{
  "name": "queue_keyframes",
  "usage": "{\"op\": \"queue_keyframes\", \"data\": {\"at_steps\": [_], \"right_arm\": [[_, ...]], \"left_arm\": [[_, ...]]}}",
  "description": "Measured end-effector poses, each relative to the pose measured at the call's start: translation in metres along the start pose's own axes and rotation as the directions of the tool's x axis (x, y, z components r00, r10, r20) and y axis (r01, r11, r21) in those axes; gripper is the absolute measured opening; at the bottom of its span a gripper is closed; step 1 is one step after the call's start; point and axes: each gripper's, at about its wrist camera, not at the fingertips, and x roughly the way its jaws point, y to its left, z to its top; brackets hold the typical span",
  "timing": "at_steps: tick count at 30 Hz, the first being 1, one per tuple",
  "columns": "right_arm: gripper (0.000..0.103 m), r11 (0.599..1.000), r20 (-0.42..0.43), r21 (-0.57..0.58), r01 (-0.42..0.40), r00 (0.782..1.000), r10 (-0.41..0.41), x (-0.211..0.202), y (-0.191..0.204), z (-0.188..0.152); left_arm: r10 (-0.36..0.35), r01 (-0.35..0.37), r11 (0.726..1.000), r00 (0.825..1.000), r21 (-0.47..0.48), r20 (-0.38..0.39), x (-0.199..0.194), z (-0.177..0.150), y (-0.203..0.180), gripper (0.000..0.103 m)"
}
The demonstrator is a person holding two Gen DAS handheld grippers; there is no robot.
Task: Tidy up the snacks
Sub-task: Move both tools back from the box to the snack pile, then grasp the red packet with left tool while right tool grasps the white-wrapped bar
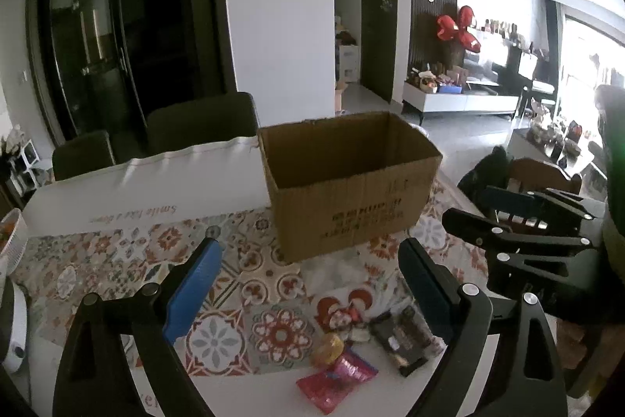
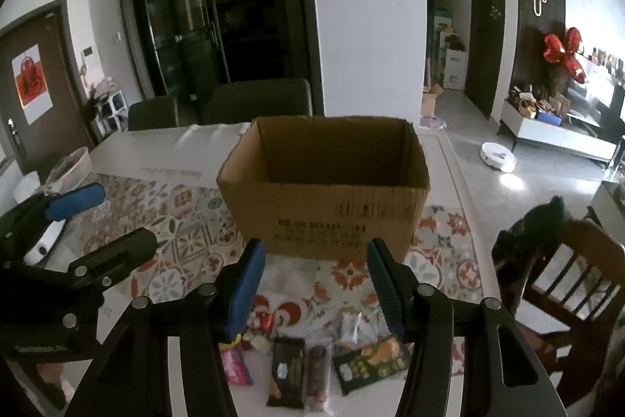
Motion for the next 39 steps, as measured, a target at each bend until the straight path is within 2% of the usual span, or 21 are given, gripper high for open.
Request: {"op": "queue_keyframes", "data": {"at_steps": [6, 18, 28, 39], "right_arm": [[0.055, 1.000, -0.027, 0.018, -0.005, 1.000, 0.005, -0.002, 0.005, -0.027], [0.055, 1.000, -0.115, 0.012, 0.014, 0.993, -0.012, 0.005, 0.009, -0.081], [0.055, 0.999, -0.197, 0.017, 0.029, 0.980, -0.025, 0.017, 0.005, -0.111], [0.055, 0.998, -0.283, 0.032, 0.046, 0.958, -0.035, 0.044, 0.001, -0.133]], "left_arm": [[-0.006, 0.006, 1.000, 1.000, -0.014, -0.015, -0.007, -0.029, -0.001, 0.093], [-0.040, 0.039, 0.999, 0.993, -0.016, -0.110, 0.004, -0.083, -0.011, 0.092], [-0.068, 0.070, 0.998, 0.978, -0.001, -0.199, 0.025, -0.113, -0.016, 0.092], [-0.092, 0.096, 0.995, 0.950, -0.001, -0.297, 0.062, -0.134, -0.015, 0.092]]}}
